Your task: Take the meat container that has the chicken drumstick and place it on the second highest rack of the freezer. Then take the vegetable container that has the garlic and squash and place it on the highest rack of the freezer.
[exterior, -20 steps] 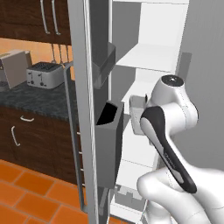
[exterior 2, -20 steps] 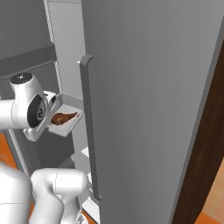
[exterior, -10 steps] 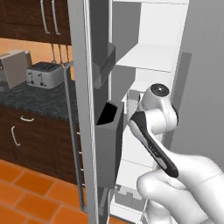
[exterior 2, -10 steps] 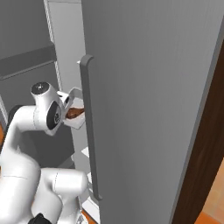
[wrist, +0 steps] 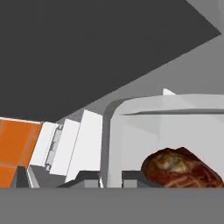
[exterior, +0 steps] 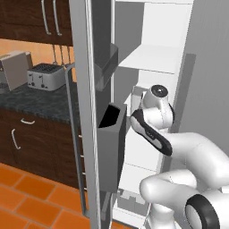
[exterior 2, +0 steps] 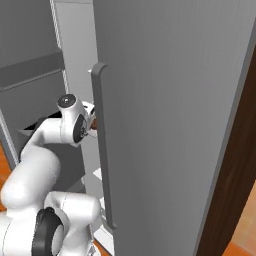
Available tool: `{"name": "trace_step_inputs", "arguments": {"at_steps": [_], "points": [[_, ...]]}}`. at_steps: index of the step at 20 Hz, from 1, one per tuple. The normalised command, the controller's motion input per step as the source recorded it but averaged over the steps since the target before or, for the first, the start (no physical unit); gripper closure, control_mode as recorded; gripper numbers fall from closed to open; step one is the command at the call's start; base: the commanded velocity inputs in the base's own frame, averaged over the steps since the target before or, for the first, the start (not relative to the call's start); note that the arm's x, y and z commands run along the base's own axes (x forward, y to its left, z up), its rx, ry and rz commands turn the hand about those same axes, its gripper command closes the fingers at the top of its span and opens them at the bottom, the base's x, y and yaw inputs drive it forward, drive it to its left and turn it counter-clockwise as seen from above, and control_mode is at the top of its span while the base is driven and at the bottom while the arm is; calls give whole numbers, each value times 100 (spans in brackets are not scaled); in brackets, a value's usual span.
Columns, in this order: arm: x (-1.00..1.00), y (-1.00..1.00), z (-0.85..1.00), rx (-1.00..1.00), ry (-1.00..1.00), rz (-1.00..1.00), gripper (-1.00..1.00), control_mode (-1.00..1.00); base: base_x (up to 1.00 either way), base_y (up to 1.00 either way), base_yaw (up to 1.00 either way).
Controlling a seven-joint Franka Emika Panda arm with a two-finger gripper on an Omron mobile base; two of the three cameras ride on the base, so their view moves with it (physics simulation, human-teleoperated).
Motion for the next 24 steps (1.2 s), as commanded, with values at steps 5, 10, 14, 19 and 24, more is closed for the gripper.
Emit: {"name": "trace_step_inputs", "arguments": {"at_steps": [5, 10, 14, 19, 24], "points": [[63, -1, -24, -1, -9, -3, 100, -100, 0, 0, 0], [59, -5, -16, -1, -10, 0, 100, -100, 0, 0, 0], [62, -13, -20, 0, -2, 0, 100, -100, 0, 0, 0], [62, -7, -21, 0, 0, -4, 100, -100, 0, 0, 0], [43, 0, -32, 0, 0, -14, 100, -100, 0, 0, 0]]}}
